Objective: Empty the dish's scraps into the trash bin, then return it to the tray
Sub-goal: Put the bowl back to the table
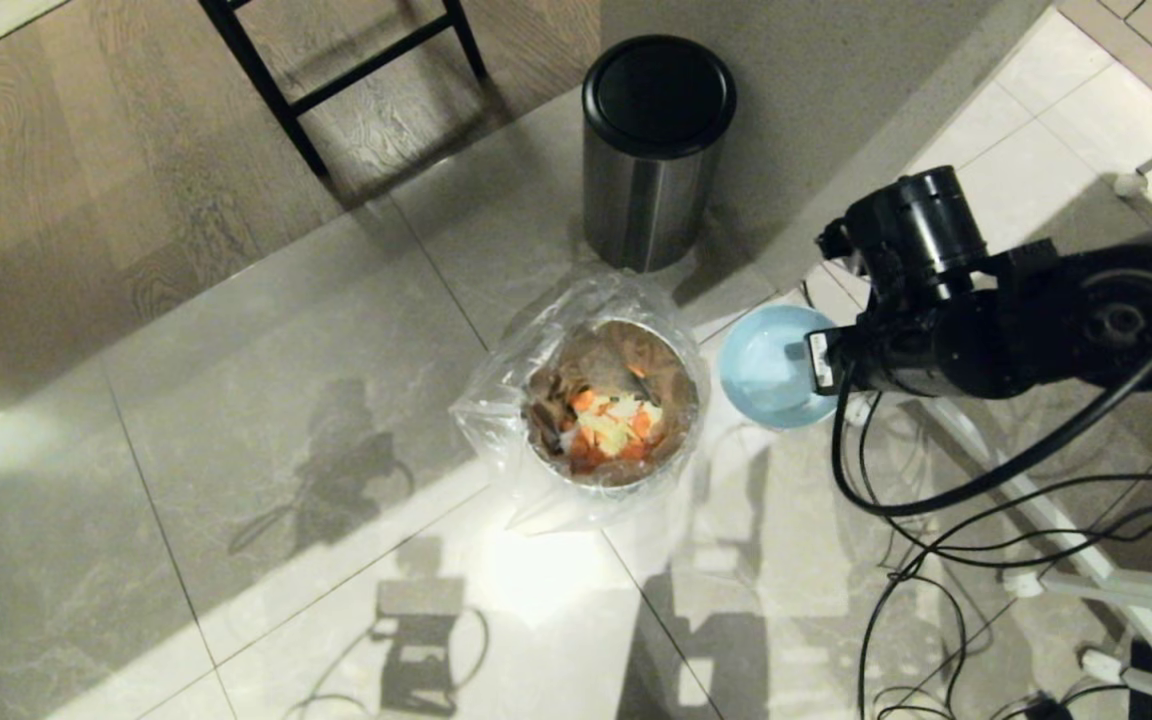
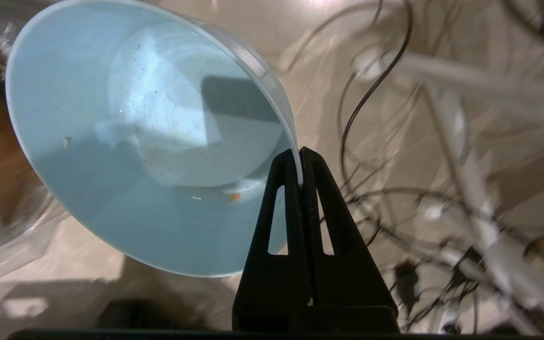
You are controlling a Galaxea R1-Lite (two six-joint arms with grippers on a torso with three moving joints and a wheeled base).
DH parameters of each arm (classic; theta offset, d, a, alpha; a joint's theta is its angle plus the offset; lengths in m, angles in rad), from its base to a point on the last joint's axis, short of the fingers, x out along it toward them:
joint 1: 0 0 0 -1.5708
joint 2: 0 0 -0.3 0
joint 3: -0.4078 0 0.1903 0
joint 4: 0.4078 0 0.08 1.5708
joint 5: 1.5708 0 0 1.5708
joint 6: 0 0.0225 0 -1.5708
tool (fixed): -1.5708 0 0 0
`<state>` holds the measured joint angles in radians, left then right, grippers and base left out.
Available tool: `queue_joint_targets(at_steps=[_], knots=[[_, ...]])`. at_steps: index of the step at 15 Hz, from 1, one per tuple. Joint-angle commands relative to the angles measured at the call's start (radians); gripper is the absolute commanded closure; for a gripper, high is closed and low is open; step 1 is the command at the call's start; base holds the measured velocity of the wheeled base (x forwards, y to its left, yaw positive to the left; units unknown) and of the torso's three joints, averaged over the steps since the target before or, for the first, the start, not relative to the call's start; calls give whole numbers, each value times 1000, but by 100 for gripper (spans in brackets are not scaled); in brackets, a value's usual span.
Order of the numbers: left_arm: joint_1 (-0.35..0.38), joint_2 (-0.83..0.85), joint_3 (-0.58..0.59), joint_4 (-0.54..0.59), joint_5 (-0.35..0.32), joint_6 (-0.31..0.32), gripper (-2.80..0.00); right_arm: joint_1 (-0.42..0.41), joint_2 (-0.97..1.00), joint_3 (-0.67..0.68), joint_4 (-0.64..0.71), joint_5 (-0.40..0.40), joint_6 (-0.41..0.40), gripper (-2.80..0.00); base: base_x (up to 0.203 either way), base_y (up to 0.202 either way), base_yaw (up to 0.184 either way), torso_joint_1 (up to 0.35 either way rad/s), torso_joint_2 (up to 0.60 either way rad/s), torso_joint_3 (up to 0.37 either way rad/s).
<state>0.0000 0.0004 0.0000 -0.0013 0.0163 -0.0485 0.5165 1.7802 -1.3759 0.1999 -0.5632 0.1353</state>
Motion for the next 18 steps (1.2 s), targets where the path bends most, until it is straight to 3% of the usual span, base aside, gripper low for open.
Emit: queue_joint_targets(at_steps=[1,10,12,15,18], knots=[[0,1,0,0,1,-1,0,-19,-8,35,-43,-3,-20,0,0,0,0,0,0,0],[0,0,0,0,1,-1,0,-132,-36,145,-83,-3,-37,0,0,0,0,0,0,0],[0,1,0,0,1,-1,0,-150,-38,194,-162,-3,-70,0,0,0,0,0,0,0],[0,1,0,0,1,-1,0,-190,-53,317,-398,19,-224,0,0,0,0,0,0,0],[0,1,0,0,1,-1,0,-229,-54,377,-492,56,-257,0,0,0,0,0,0,0]])
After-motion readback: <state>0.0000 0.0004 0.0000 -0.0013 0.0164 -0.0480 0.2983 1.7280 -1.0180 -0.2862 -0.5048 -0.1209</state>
